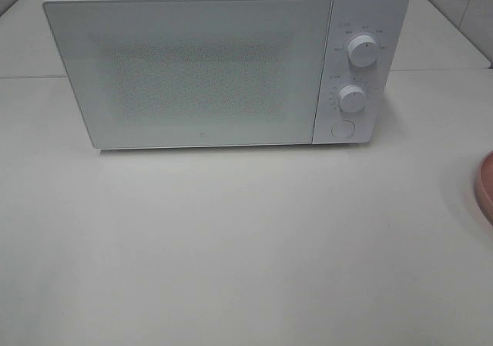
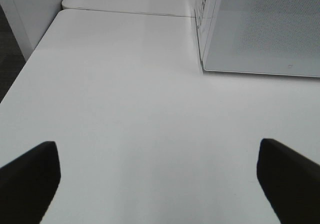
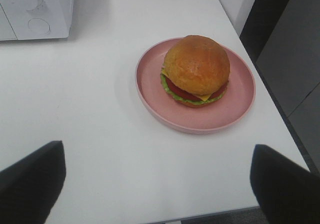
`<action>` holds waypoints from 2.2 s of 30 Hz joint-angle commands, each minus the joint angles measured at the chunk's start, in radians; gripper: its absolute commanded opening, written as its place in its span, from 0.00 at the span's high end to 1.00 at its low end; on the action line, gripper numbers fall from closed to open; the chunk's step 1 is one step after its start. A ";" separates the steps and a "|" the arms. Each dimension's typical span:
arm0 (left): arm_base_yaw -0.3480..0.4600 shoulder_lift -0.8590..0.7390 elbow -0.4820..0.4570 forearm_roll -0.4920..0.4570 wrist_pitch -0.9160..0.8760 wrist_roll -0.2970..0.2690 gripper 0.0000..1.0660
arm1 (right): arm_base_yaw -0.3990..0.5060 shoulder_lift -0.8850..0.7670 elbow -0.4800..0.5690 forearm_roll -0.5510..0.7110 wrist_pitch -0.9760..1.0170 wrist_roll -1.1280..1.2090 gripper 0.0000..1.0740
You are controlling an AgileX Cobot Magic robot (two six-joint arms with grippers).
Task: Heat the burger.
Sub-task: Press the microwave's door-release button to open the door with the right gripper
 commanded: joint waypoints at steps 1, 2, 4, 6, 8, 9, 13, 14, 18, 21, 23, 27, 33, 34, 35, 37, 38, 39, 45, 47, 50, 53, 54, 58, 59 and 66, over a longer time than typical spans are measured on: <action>-0.001 -0.017 0.002 -0.003 -0.002 0.001 0.04 | 0.001 0.005 0.003 -0.001 -0.008 -0.004 0.09; -0.001 -0.017 0.002 -0.003 -0.002 0.001 0.04 | 0.001 0.005 0.003 -0.001 -0.008 -0.004 0.09; -0.001 -0.017 0.002 -0.003 -0.002 0.001 0.04 | 0.001 0.005 0.003 -0.001 -0.008 -0.004 0.09; -0.001 -0.017 0.002 -0.003 -0.002 0.001 0.04 | 0.001 0.005 0.003 -0.001 -0.008 -0.004 0.09; -0.001 -0.017 0.002 -0.003 -0.002 0.001 0.04 | 0.001 0.005 0.003 -0.001 -0.008 -0.004 0.09; -0.001 -0.017 0.002 -0.003 -0.002 0.001 0.04 | 0.001 0.003 0.003 -0.001 -0.007 -0.002 0.09; -0.001 -0.017 0.002 -0.003 -0.002 0.001 0.04 | 0.001 0.003 0.003 -0.001 -0.007 -0.002 0.09; -0.001 -0.017 0.002 -0.003 -0.002 0.001 0.04 | 0.001 0.003 0.003 -0.001 -0.007 -0.002 0.09; -0.001 -0.017 0.002 -0.003 -0.002 0.001 0.04 | 0.001 0.003 0.003 -0.001 -0.007 -0.002 0.09; -0.001 -0.017 0.002 -0.003 -0.002 0.001 0.04 | 0.001 0.006 0.001 -0.001 -0.012 -0.004 0.09; -0.001 -0.017 0.002 -0.003 -0.002 0.001 0.04 | 0.001 0.026 -0.013 -0.005 -0.036 -0.012 0.09; -0.001 -0.017 0.002 -0.003 -0.002 0.001 0.04 | 0.001 0.130 -0.057 -0.004 -0.198 -0.013 0.11; -0.001 -0.017 0.002 -0.003 -0.002 0.001 0.04 | 0.001 0.275 -0.043 -0.002 -0.546 -0.013 0.38; -0.001 -0.017 0.002 -0.003 -0.002 0.001 0.04 | 0.001 0.275 -0.043 -0.002 -0.546 -0.013 0.38; -0.001 -0.017 0.002 -0.003 -0.002 0.001 0.04 | 0.001 0.303 -0.034 -0.004 -0.626 -0.013 0.47; -0.001 -0.017 0.002 -0.003 -0.002 0.001 0.04 | 0.001 0.381 0.011 -0.005 -0.853 -0.015 0.75; -0.001 -0.017 0.002 -0.003 -0.002 0.001 0.04 | 0.001 0.381 0.011 -0.005 -0.853 -0.015 0.75; -0.001 -0.017 0.002 -0.003 -0.002 0.001 0.04 | 0.001 0.409 0.025 -0.004 -0.905 -0.015 0.83; -0.001 -0.017 0.002 -0.003 -0.002 0.001 0.04 | 0.001 0.565 0.117 -0.005 -1.168 -0.018 1.00; -0.001 -0.017 0.002 -0.003 -0.002 0.001 0.04 | 0.001 0.614 0.147 -0.005 -1.244 -0.030 1.00; -0.001 -0.017 0.002 -0.003 -0.002 0.001 0.04 | 0.001 0.695 0.191 -0.005 -1.365 -0.029 1.00; -0.001 -0.017 0.002 -0.003 -0.002 0.001 0.04 | 0.001 0.796 0.218 -0.004 -1.474 -0.021 1.00; -0.001 -0.017 0.002 -0.003 -0.002 0.001 0.04 | 0.001 0.796 0.218 -0.004 -1.474 -0.021 1.00; -0.001 -0.017 0.002 -0.003 -0.002 0.001 0.04 | 0.001 0.905 0.218 -0.037 -1.540 -0.003 1.00; -0.001 -0.017 0.002 -0.003 -0.002 0.001 0.04 | 0.001 0.925 0.218 -0.047 -1.558 0.011 1.00; -0.001 -0.017 0.002 -0.003 -0.002 0.001 0.04 | 0.001 1.018 0.218 -0.105 -1.590 0.084 1.00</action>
